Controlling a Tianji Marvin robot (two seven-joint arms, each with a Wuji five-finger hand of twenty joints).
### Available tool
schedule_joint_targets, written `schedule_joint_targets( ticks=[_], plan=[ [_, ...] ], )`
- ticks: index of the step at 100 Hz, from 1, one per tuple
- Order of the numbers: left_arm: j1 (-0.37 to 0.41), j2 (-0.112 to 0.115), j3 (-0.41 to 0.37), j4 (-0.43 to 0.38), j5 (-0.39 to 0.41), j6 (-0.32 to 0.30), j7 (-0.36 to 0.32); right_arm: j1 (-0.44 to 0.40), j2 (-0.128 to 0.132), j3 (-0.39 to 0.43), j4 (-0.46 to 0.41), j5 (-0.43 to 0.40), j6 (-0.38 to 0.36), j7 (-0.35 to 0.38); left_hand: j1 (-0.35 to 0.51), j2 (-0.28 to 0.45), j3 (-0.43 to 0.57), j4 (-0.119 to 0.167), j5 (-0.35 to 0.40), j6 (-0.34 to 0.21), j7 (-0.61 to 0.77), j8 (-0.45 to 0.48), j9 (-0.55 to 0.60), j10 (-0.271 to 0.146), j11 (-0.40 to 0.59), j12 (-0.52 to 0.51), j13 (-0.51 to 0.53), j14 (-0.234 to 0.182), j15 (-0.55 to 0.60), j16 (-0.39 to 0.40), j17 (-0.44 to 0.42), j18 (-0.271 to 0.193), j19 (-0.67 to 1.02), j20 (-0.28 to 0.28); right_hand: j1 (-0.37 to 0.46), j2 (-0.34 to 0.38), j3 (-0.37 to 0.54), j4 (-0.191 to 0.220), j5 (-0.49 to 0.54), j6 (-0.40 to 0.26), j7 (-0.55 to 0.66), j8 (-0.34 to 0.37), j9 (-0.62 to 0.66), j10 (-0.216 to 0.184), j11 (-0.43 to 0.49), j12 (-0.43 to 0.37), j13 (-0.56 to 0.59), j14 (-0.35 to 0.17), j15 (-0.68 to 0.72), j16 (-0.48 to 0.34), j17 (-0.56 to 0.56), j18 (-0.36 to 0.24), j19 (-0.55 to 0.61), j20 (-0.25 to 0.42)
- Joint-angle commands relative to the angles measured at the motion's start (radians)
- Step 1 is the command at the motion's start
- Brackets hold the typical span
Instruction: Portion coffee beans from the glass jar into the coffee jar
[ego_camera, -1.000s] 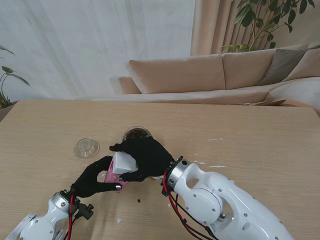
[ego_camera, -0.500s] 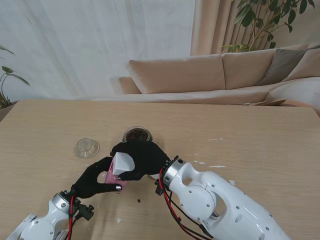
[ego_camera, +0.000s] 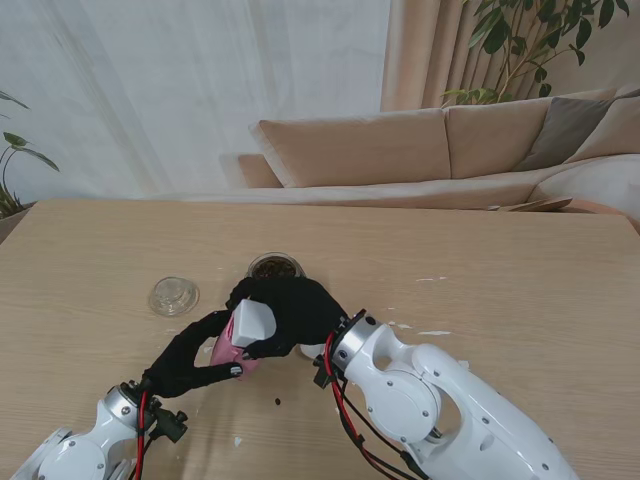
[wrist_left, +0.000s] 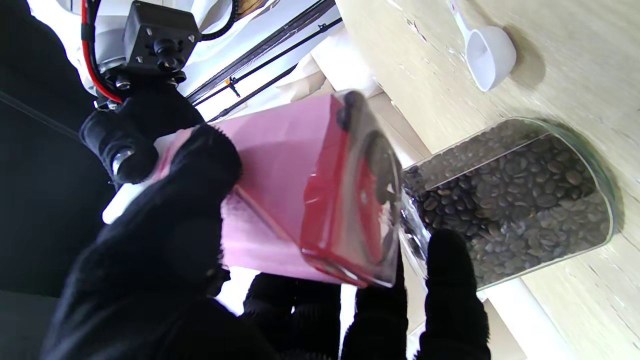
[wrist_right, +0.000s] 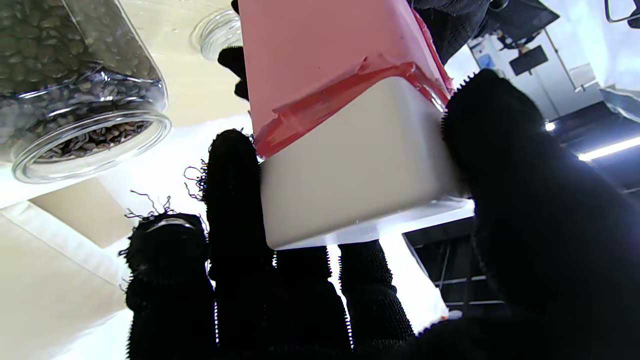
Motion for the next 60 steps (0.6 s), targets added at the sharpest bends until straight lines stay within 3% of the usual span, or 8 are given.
schedule_joint_targets(
  ticks=[1, 18, 20, 23, 41, 44, 60],
  plan=[
    [0.006, 0.0, -0.001, -0.001, -0.006, -0.005, -0.019, -0.021, 0.003, 0.009, -0.026, -0.001, 0.012, 0.015, -0.01, 0.067, 0.092, 0.064, -0.038, -0.075, -0.043, -0.045, -0.069, -0.049, -0.038, -0.035, -0.058, -0.049, -0.051, -0.035, -0.03, -0.054, -0.07, -0.025, 0.235, 0.112, 0.21, 0.063, 0.109, -0.098, 0.184, 0.023, 0.143, -0.102, 0.107, 0.069, 0.068, -0.068, 0.074, 0.037, 0.017, -0.007, 0.043, -0.008],
    [0.006, 0.001, -0.006, 0.003, -0.001, -0.01, -0.021, -0.098, 0.017, 0.081, -0.095, -0.04, 0.033, 0.042, -0.08, 0.046, 0.064, 0.053, -0.105, -0.087, -0.124, -0.105, -0.146, -0.06, -0.065, -0.055, -0.114, -0.07, -0.127, -0.05, -0.056, -0.062, -0.233, -0.02, 0.235, 0.113, 0.213, 0.062, 0.109, -0.089, 0.181, 0.021, 0.143, -0.097, 0.105, 0.07, 0.068, -0.069, 0.078, 0.043, 0.02, -0.007, 0.046, -0.007],
    [0.007, 0.002, -0.007, 0.002, -0.007, -0.009, -0.024, -0.11, 0.019, 0.092, -0.105, -0.044, 0.037, 0.046, -0.083, 0.047, 0.056, 0.053, -0.107, -0.089, -0.128, -0.112, -0.147, -0.061, -0.065, -0.055, -0.114, -0.071, -0.14, -0.04, -0.047, -0.062, -0.281, 0.021, 0.236, 0.113, 0.214, 0.062, 0.109, -0.088, 0.181, 0.021, 0.143, -0.096, 0.105, 0.071, 0.068, -0.068, 0.078, 0.043, 0.02, -0.007, 0.046, -0.007],
    [0.008, 0.002, -0.008, 0.002, -0.011, -0.009, -0.026, -0.13, 0.021, 0.11, -0.12, -0.053, 0.042, 0.052, -0.092, 0.048, 0.05, 0.052, -0.109, -0.091, -0.13, -0.114, -0.147, -0.062, -0.065, -0.055, -0.112, -0.072, -0.144, -0.038, -0.045, -0.061, -0.297, 0.032, 0.236, 0.113, 0.213, 0.062, 0.109, -0.084, 0.18, 0.021, 0.143, -0.095, 0.105, 0.071, 0.068, -0.068, 0.08, 0.045, 0.02, -0.006, 0.048, -0.006],
    [0.012, -0.002, -0.014, -0.001, -0.01, -0.007, -0.015, -0.274, 0.035, 0.25, -0.217, -0.155, 0.081, 0.079, -0.099, 0.06, 0.046, 0.051, -0.088, -0.096, -0.126, -0.114, -0.144, -0.064, -0.07, -0.058, -0.1, -0.076, -0.173, -0.04, -0.033, -0.052, -0.385, 0.046, 0.234, 0.115, 0.213, 0.064, 0.11, -0.084, 0.177, 0.02, 0.144, -0.095, 0.103, 0.073, 0.067, -0.067, 0.082, 0.049, 0.022, -0.007, 0.053, -0.003],
    [0.014, -0.002, -0.015, -0.003, -0.007, -0.007, -0.012, -0.303, 0.037, 0.281, -0.234, -0.179, 0.09, 0.083, -0.097, 0.063, 0.044, 0.052, -0.083, -0.098, -0.128, -0.115, -0.144, -0.064, -0.07, -0.058, -0.095, -0.076, -0.185, -0.037, -0.019, -0.051, -0.429, 0.072, 0.234, 0.114, 0.213, 0.065, 0.11, -0.085, 0.176, 0.02, 0.143, -0.095, 0.103, 0.073, 0.067, -0.068, 0.082, 0.05, 0.022, -0.007, 0.053, -0.002],
    [0.017, -0.005, -0.019, -0.004, 0.011, -0.008, 0.001, -0.443, 0.037, 0.446, -0.296, -0.276, 0.149, 0.098, -0.09, 0.065, 0.049, 0.055, -0.057, -0.099, -0.128, -0.116, -0.131, -0.062, -0.076, -0.062, -0.085, -0.074, -0.191, -0.036, -0.024, -0.047, -0.439, 0.094, 0.235, 0.116, 0.214, 0.067, 0.109, -0.083, 0.175, 0.022, 0.14, -0.093, 0.101, 0.075, 0.063, -0.065, 0.082, 0.053, 0.018, -0.011, 0.055, -0.001]
  ],
)
